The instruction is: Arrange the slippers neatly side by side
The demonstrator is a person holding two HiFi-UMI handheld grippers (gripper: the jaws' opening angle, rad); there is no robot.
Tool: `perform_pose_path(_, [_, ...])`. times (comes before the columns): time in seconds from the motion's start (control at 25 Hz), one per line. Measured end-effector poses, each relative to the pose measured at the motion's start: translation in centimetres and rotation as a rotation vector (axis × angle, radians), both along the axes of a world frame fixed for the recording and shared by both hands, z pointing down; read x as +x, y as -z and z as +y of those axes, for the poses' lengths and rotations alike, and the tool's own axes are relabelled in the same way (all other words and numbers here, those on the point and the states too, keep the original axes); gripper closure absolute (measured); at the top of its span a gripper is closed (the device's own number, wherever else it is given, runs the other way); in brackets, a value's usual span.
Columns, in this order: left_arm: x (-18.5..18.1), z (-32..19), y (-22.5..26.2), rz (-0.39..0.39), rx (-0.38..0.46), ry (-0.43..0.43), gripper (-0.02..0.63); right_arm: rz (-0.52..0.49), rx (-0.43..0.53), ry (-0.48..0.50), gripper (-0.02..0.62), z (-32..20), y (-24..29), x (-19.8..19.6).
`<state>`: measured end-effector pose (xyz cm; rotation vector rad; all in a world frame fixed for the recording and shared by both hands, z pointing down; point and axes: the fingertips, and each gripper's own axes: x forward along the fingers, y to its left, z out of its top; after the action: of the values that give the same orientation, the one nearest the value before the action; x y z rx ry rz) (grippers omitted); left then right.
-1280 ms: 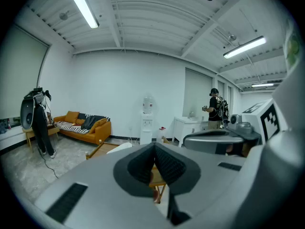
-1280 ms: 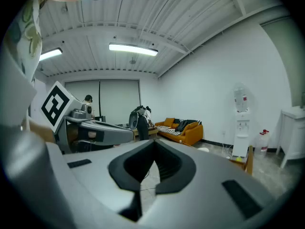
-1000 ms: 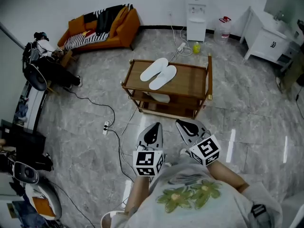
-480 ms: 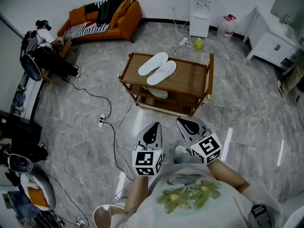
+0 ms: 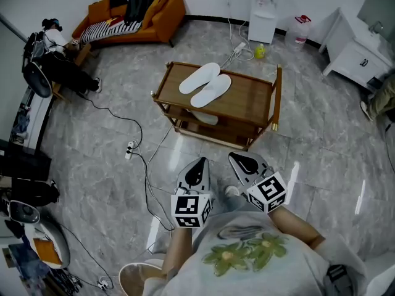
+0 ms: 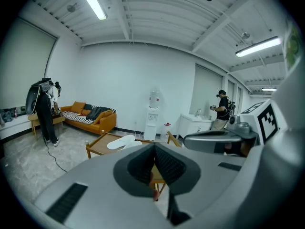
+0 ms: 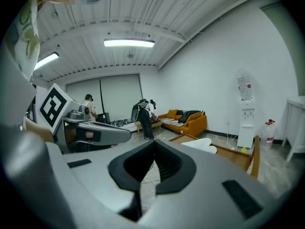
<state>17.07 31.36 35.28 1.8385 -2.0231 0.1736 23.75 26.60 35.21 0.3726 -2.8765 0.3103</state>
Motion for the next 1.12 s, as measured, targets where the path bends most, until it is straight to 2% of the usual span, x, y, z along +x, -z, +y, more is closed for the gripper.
perform_pose_path(0.2, [-3.0, -1.9, -1.5, 0.023, -0.021, -0.02, 0.591, 0.026, -0.015, -0.023, 0.589, -1.8, -1.1, -2.9])
perform_pose_path(0.36, [-6.0, -5.1, -1.5, 0.012, -0.021, -0.071, 0.591, 0.04, -0.027, -0.058, 0.589, -4.7, -1.7, -5.8])
perform_pose_path(0.84, [-19.4, -14.3, -1.7, 0.013, -0.043, -0.149, 0.591, 0.086, -0.043, -0.172, 0.589, -14.0, -2.8, -16.4])
perform_pose_path(1.12, [-23.3, -17.5, -3.6, 0.039, -0.076, -0.208, 0.591, 0.1, -0.078, -0.247, 0.588, -16.8, -4.1, -19.9])
